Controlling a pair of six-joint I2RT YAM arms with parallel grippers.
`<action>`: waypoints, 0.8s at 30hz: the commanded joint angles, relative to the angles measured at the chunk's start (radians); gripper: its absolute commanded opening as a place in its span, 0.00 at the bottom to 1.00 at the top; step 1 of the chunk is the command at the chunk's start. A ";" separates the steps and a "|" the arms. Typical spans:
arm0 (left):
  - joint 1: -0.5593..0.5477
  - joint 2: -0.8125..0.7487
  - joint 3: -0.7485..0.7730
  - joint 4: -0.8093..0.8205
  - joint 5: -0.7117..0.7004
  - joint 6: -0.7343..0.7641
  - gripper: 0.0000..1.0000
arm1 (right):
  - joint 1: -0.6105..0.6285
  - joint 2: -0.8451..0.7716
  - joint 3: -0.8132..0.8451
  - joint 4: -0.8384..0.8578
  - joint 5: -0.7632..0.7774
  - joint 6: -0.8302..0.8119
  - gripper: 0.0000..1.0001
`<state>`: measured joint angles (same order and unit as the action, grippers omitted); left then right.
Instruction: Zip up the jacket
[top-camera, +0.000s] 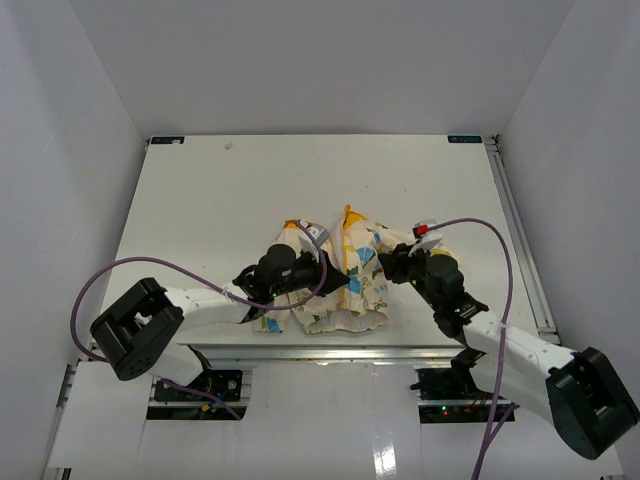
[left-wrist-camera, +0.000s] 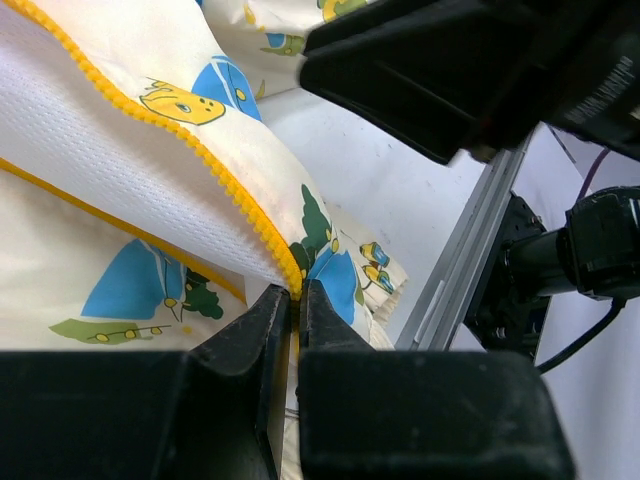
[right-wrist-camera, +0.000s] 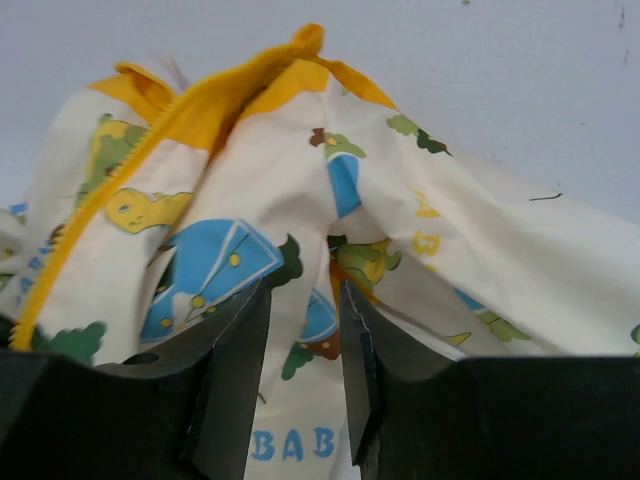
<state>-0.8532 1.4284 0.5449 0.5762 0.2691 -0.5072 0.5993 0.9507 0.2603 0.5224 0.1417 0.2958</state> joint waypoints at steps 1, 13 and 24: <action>-0.005 -0.015 0.031 0.016 -0.046 0.017 0.00 | 0.041 -0.175 -0.038 -0.039 -0.141 0.042 0.39; -0.004 0.004 0.044 0.001 -0.045 -0.004 0.00 | 0.336 -0.214 -0.027 -0.071 -0.039 0.081 0.36; -0.004 -0.017 0.052 -0.020 -0.016 -0.012 0.00 | 0.493 -0.075 -0.009 -0.117 0.232 0.159 0.36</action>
<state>-0.8532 1.4437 0.5635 0.5564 0.2268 -0.5080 1.0735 0.8461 0.2192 0.3962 0.2415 0.4158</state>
